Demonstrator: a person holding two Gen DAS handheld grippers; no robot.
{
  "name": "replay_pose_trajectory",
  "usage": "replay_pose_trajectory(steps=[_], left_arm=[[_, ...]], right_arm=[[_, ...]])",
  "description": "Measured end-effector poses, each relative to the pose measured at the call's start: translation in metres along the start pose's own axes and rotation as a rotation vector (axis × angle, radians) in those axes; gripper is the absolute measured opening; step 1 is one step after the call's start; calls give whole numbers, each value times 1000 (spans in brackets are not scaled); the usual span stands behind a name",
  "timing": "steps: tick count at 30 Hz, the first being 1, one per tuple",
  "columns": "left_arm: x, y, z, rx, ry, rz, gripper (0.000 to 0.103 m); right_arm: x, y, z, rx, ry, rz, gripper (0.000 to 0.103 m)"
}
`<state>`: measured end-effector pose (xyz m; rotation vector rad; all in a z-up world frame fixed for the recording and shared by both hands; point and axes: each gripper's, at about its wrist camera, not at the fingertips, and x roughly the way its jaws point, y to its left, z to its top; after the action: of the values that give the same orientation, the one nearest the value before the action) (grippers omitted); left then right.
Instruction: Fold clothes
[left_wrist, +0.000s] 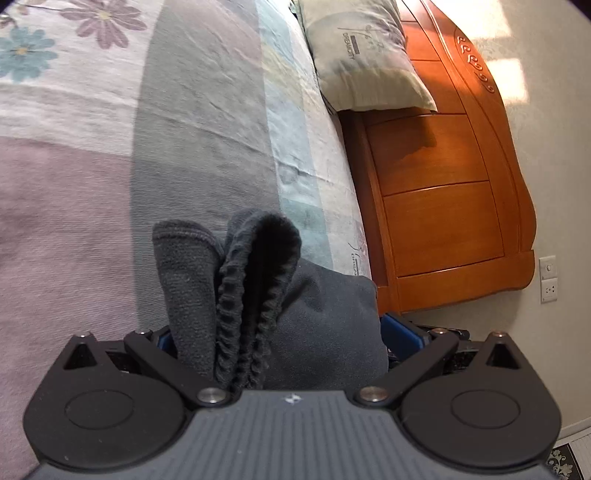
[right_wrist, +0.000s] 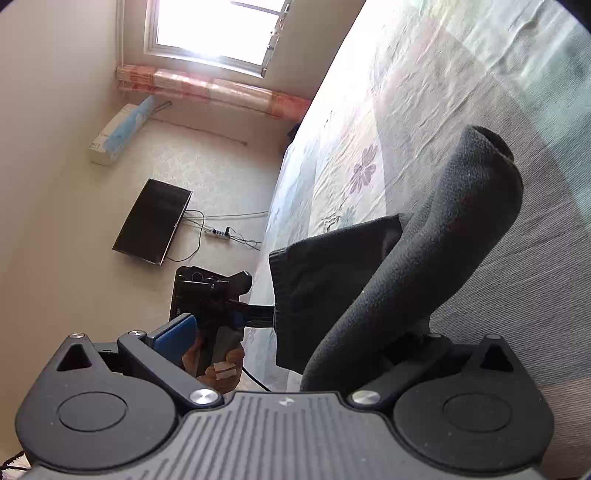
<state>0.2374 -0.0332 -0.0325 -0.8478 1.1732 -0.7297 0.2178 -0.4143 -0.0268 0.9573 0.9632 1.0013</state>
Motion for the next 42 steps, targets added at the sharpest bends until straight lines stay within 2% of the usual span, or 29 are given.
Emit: replay_pose_trajectory(steps=[5, 9, 13, 16, 23, 28, 33, 42], left_arm=[[42, -28, 18, 56, 60, 9, 101], [67, -35, 24, 81, 99, 50, 101], [70, -21, 25, 47, 97, 59, 101], [71, -4, 22, 5, 117, 80, 101], [77, 2, 23, 7, 141, 103, 101], [67, -9, 23, 22, 126, 61, 101], [64, -23, 24, 47, 122, 23, 101], [102, -62, 41, 118, 154, -2, 101]], right_arm=[[-30, -11, 10, 9, -53, -9, 103], [-44, -29, 15, 38, -73, -39, 103], [-52, -53, 14, 76, -86, -69, 103], [-49, -69, 11, 113, -104, -60, 103], [-27, -95, 7, 164, -71, -80, 103], [-38, -88, 8, 132, -91, -23, 103], [-53, -79, 10, 92, -106, -19, 103], [-88, -64, 6, 26, -169, -44, 103]])
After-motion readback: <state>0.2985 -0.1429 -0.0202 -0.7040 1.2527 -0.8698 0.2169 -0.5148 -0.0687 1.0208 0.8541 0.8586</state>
